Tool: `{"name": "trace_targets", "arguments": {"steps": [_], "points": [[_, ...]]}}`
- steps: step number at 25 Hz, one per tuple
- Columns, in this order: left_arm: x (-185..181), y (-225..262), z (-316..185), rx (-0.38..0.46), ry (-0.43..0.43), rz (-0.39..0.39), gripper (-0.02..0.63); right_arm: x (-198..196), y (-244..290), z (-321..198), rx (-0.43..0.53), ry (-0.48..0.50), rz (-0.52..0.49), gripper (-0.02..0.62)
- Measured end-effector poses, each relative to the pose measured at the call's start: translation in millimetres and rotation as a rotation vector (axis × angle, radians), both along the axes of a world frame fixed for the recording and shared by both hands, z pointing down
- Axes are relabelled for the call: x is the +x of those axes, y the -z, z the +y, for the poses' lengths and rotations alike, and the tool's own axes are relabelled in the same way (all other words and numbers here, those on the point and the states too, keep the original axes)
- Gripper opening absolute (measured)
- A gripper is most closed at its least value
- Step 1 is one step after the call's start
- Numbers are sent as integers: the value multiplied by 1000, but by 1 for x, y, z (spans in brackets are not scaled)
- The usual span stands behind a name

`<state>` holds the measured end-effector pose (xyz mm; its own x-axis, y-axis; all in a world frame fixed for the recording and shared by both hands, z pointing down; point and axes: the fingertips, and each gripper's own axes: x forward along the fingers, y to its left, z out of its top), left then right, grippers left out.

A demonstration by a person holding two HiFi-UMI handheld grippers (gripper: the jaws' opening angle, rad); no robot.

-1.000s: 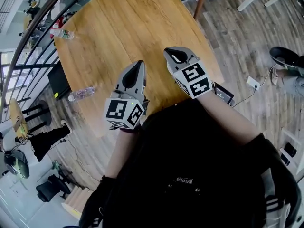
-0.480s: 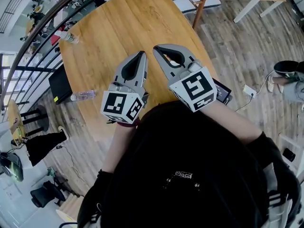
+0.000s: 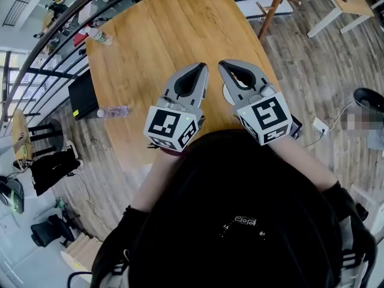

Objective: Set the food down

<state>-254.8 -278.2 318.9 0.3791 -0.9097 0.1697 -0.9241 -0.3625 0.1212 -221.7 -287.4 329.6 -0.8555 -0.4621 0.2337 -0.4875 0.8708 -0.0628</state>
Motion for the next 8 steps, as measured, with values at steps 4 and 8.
{"name": "trace_targets", "arguments": {"steps": [4,8], "points": [[-44,-54,-28,-18,-31,22,5,-45,-47,-30,11,4,20,18],[-67,-85,-3,-49,-40,0,5,-66,-75,-10,-19,-11,5,18]]}}
